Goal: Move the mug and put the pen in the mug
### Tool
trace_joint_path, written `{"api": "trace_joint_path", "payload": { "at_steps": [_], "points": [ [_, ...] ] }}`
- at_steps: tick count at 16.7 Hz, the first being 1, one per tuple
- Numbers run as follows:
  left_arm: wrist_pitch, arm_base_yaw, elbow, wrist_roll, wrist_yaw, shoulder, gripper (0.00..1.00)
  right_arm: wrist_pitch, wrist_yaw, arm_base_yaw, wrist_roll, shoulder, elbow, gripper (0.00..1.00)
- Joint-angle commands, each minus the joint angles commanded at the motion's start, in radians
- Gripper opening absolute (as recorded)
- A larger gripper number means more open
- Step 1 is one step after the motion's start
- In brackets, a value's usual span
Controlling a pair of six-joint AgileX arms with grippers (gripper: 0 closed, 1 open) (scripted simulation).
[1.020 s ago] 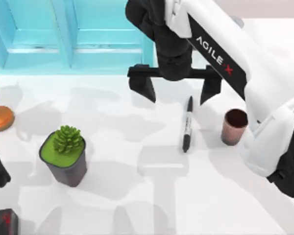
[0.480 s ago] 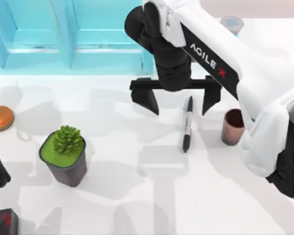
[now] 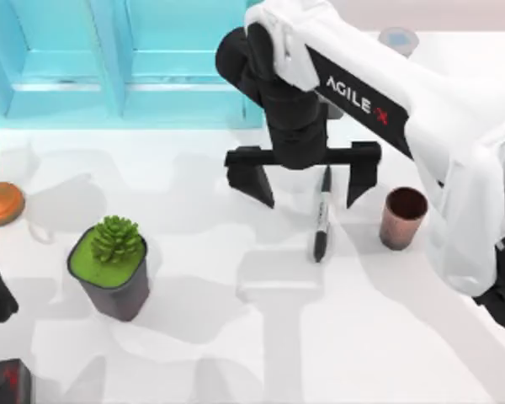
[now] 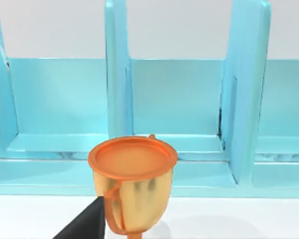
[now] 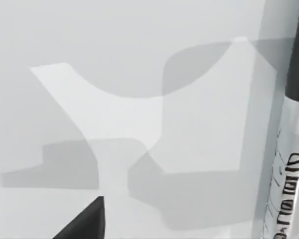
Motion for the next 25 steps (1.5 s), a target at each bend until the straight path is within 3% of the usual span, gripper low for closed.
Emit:
{"api": "trace_joint_path", "payload": {
  "at_steps": [12,22,25],
  "points": [
    [0.000,0.000,0.000,0.000,0.000,0.000,1.00,0.289,0.000,-0.018,-0.018,-0.137,-0.423,1.00],
    [0.000,0.000,0.000,0.000,0.000,0.000,1.00,0.338,0.000,-0.019,-0.020,-0.156,-0.492,1.00],
    [0.000,0.000,0.000,0.000,0.000,0.000,1.00,0.338,0.000,-0.019,-0.020,-0.156,-0.492,0.77]
  ]
}}
